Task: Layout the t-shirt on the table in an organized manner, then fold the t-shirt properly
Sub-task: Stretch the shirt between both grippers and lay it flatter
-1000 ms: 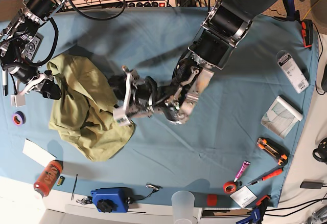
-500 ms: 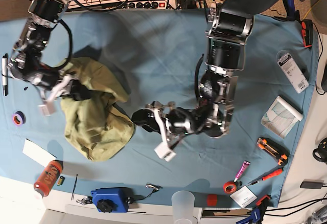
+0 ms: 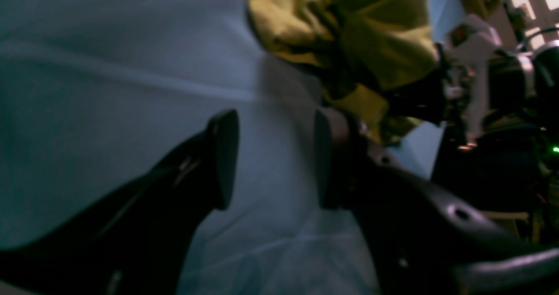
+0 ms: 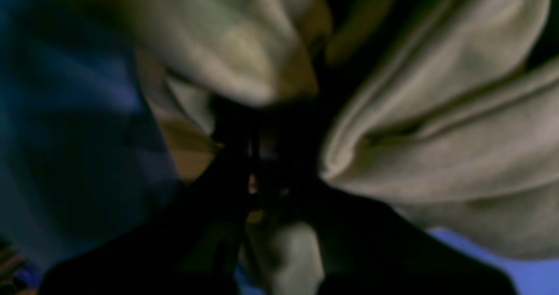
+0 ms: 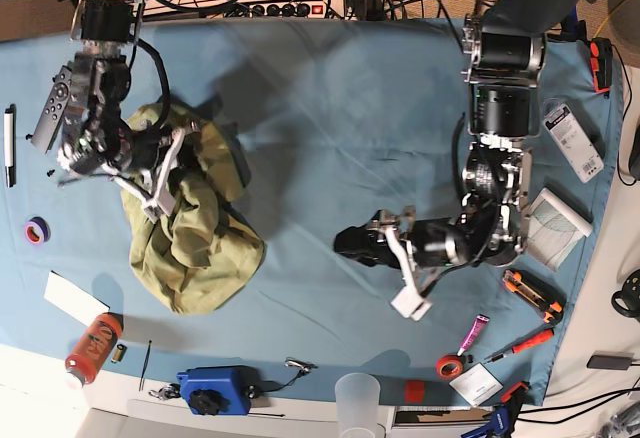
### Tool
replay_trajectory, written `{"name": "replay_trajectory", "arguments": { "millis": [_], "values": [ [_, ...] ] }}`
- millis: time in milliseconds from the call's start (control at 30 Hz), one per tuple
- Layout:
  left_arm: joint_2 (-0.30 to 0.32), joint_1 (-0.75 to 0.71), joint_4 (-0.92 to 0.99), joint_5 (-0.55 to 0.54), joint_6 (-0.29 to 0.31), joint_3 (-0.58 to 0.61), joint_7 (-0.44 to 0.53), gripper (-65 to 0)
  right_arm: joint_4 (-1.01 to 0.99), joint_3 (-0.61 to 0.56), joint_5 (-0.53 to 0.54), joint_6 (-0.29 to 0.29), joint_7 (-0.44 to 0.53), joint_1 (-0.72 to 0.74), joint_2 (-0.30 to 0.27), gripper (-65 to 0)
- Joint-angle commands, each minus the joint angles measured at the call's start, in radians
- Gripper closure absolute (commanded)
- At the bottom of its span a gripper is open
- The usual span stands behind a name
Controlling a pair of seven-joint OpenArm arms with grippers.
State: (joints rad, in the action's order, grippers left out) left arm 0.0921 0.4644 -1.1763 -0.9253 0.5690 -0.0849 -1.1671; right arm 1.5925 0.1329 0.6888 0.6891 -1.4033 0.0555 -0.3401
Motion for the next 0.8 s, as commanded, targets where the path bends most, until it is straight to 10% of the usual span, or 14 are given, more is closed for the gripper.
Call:
{"name": "replay_trajectory", "arguments": {
  "millis": [0,233,767],
  "values": [
    [-0.008,0.031,-0.016,-0.033,0.004,0.002,0.013,-29.4,0.055,0.013,0.109,0.009,0.007,0.001,-0.006,0.0],
    [-0.006,0.031,-0.016,-0.041,0.004,0.001,-0.027,-29.3,0.241,-0.012,0.329,0.009,0.007,0.031,0.053,0.0],
    [0.247,0.031,-0.016,-0.085,0.004,0.001,-0.046,-27.9,0.238,-0.192,0.107,0.009,0.126,0.267,0.304,0.0]
  ]
}}
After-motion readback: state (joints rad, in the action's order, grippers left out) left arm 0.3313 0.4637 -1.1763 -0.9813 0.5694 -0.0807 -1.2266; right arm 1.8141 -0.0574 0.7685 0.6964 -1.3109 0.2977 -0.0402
